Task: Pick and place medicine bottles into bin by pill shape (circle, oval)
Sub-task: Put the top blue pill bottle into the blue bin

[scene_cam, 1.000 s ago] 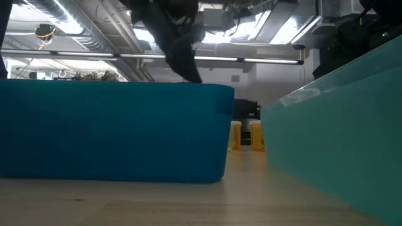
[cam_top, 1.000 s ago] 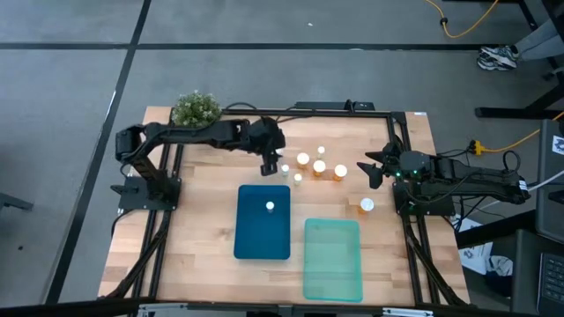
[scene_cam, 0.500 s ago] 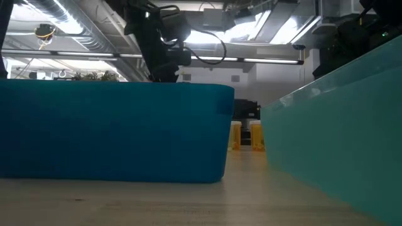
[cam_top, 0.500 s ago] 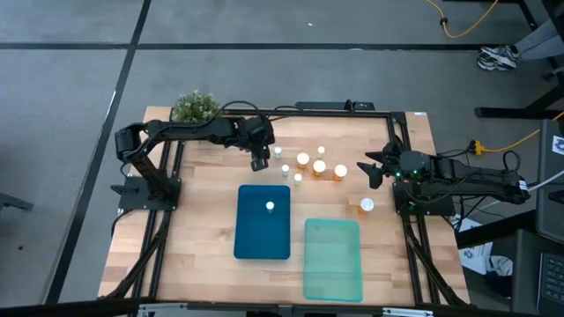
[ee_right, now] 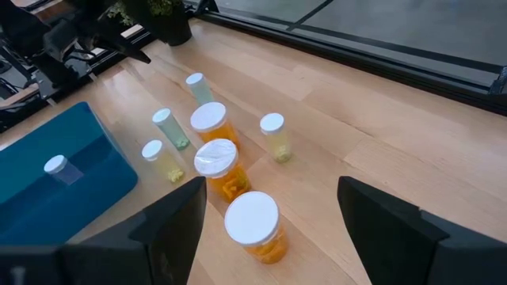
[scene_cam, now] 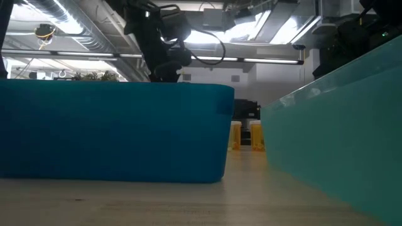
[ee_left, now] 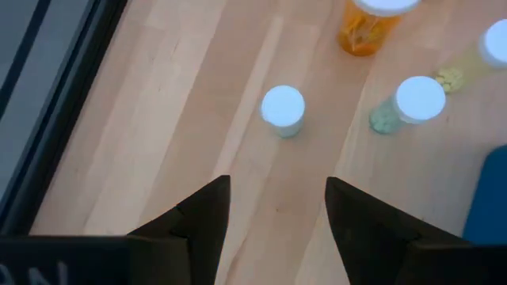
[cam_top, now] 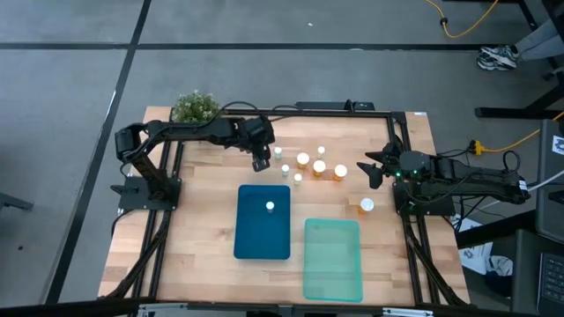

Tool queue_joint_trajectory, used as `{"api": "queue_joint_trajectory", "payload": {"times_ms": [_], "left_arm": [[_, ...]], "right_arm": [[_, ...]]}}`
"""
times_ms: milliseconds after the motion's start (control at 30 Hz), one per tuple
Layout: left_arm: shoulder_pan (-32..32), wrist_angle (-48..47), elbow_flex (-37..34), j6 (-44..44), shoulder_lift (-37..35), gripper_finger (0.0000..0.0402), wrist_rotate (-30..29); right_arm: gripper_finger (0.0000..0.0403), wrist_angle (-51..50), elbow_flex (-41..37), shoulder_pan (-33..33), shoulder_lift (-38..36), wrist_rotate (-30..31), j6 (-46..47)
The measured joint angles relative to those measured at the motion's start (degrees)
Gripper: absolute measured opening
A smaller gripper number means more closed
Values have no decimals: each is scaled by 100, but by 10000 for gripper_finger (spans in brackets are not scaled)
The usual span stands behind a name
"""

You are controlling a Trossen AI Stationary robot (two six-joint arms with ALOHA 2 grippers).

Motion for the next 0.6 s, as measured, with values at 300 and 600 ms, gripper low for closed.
{"api": "queue_joint_trajectory", "payload": {"times_ms": [300, 600], "left_arm": [[110, 203, 0, 162, 0, 249, -90], [186, -20, 0, 167, 0, 246, 171]], "right_arm": [[287, 0, 0, -1, 0, 0, 0], [287, 0, 0, -2, 1, 0, 0]]}}
